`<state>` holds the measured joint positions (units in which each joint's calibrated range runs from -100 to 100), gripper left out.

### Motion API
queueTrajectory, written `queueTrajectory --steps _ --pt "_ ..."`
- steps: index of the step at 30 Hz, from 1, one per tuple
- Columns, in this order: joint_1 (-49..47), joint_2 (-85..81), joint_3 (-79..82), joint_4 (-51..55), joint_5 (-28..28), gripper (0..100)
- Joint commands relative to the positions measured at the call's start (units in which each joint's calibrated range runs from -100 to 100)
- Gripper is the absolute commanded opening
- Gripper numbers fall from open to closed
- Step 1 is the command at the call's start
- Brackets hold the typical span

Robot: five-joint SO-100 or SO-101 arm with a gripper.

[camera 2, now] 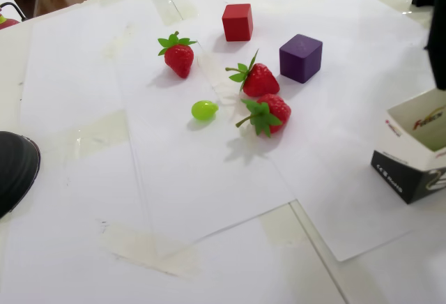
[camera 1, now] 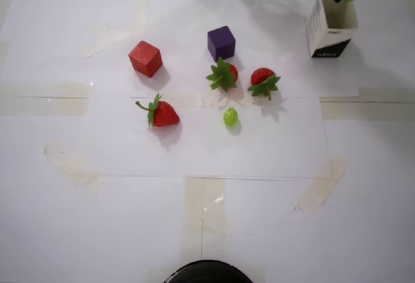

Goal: Pick up the grapes and place them in the box.

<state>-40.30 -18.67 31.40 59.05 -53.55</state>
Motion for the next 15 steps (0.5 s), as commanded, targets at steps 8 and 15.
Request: queueTrajectory --steps 8,15 --pt "0.7 -1.5 1.1 -2.5 0.6 19" --pt "3.0 -2.9 -2.9 -1.5 1.4 18"
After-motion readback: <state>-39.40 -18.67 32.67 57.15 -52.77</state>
